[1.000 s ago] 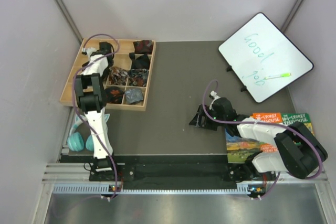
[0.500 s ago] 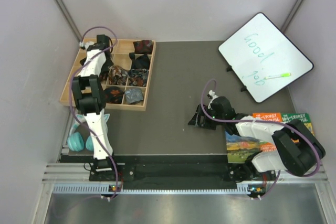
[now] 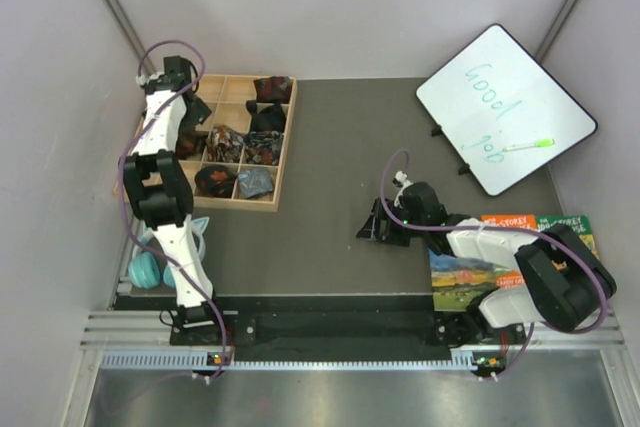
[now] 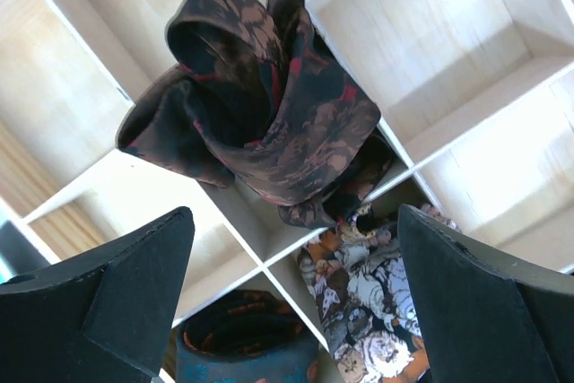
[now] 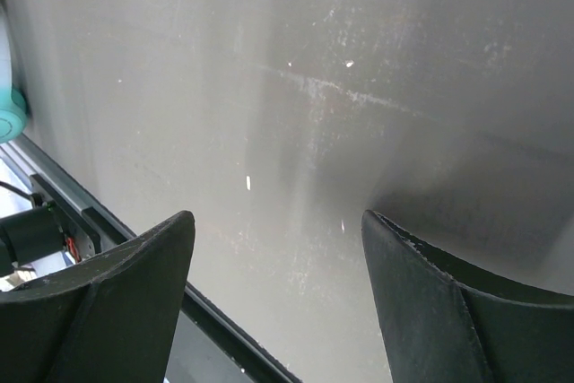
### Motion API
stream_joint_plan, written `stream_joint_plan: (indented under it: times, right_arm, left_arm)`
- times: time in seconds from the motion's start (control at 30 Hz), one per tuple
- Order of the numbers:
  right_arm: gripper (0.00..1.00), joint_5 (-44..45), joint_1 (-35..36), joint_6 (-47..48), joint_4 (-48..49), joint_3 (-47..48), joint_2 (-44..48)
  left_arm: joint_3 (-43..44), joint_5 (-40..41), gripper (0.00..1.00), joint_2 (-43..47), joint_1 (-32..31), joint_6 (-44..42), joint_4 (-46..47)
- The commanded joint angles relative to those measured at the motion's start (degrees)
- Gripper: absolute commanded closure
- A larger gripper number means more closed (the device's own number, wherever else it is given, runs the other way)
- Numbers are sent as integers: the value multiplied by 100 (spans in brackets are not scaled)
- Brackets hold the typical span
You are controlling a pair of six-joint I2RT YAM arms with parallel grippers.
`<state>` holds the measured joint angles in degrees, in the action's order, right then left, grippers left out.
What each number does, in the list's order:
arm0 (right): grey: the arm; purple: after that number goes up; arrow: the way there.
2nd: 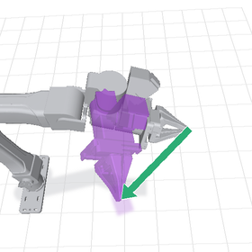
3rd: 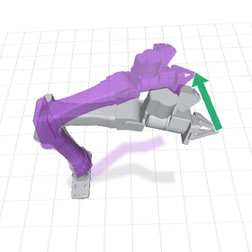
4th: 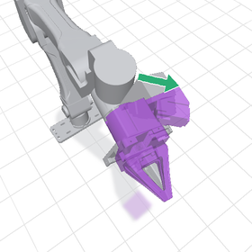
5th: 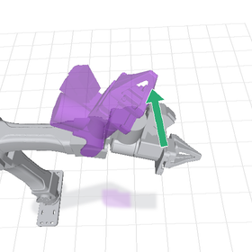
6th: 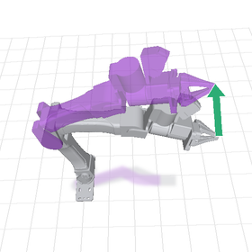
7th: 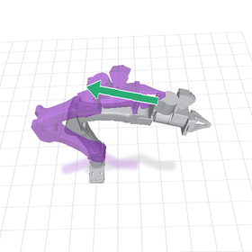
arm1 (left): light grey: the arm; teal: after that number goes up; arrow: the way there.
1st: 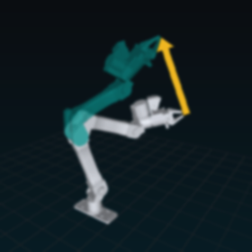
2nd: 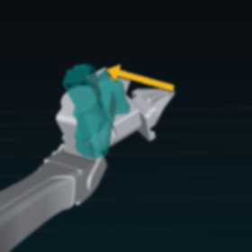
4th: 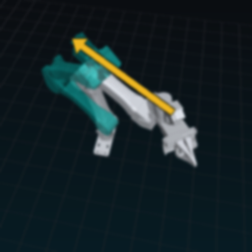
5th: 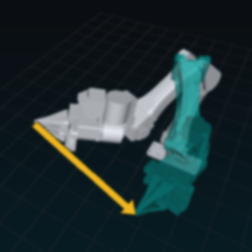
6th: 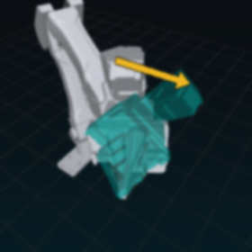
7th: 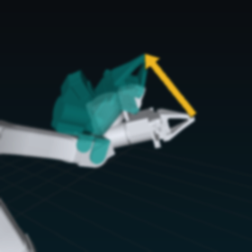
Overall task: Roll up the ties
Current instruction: Reset both arms
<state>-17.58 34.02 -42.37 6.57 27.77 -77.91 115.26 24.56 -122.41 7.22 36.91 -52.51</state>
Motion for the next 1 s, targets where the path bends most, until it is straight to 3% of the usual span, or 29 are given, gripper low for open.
stream_joint_plan:
  times: [0.0,0.3,0.47,0.57,0.7,0.83,0.97]
  right_arm:
    - [24,106,43,185,-393,53,-190]
    - [24,141,43,176,-411,106,-251]
    - [24,167,52,185,-323,-8,-41]
    - [23,176,61,185,-165,-201,293]
    - [21,177,61,185,133,-587,829]
    - [19,141,61,185,555,-1018,1558]
    - [18,71,61,168,1083,-1537,2602]
  left_arm:
    - [-82,-838,2,129,200,-26,38]
    - [-1145,-1242,1,1965,-71,-113,548]
    - [-2884,-1533,1,3388,-405,-236,996]
    - [-4053,-1577,1,4285,-704,-385,1321]
    - [-5327,-1410,1,5234,-1625,-474,1471]
    - [-6706,-1673,1,6226,-1856,-465,1586]
    - [-6745,-1375,1,6721,-2663,-97,1244]
